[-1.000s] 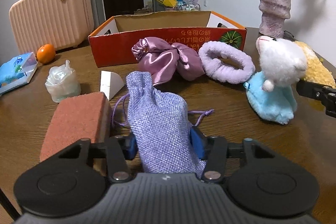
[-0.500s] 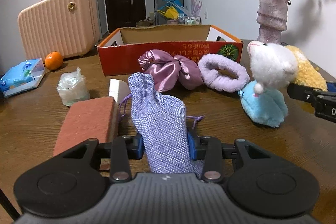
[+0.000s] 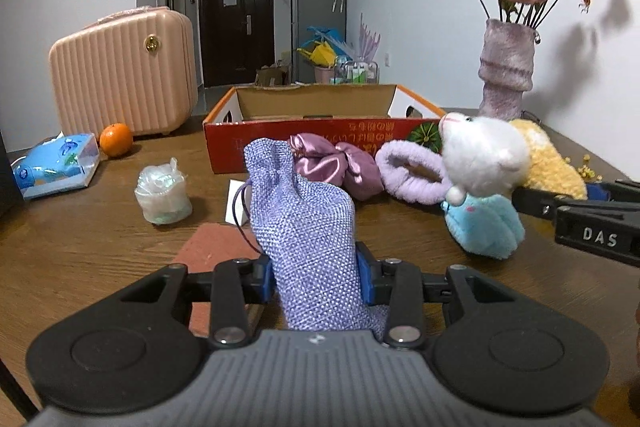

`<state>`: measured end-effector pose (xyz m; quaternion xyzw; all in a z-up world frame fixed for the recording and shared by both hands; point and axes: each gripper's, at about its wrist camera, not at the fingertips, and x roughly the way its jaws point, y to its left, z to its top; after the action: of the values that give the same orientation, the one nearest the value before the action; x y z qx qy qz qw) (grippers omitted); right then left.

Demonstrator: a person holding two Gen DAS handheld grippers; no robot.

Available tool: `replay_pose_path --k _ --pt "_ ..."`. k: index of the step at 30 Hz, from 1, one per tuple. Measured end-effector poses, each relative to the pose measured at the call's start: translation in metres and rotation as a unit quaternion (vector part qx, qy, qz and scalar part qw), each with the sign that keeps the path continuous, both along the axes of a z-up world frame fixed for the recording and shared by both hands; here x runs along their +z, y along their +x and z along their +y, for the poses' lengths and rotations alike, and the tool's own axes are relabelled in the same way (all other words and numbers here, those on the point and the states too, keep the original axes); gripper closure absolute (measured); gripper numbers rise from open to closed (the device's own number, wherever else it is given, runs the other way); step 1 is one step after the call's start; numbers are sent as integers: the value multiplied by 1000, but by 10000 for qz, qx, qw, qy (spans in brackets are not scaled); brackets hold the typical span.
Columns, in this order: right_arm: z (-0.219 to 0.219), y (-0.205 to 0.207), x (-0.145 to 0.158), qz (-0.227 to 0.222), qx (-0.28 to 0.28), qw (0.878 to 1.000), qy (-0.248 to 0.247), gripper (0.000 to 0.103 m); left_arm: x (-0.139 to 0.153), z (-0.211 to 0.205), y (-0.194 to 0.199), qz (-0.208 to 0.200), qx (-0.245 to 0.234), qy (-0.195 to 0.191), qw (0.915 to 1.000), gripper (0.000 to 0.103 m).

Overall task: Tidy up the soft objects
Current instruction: 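Close the left tool on the lavender drawstring pouch, then carry the plush and pouch over the cardboard box with both tools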

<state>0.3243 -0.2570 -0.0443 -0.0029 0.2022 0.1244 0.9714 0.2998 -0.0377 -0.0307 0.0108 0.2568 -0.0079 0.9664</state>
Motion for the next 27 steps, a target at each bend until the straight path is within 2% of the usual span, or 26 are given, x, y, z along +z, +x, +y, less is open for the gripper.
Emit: replay_pose_path --k 12,27 --pt "20 -1 10 -72 47 10000 -22 55 21 15 -13 -302 -16 -17 9995 64" --pt "45 11 27 -227 62 9997 -92 55 34 26 1 -488 -90 -40 9988 64"
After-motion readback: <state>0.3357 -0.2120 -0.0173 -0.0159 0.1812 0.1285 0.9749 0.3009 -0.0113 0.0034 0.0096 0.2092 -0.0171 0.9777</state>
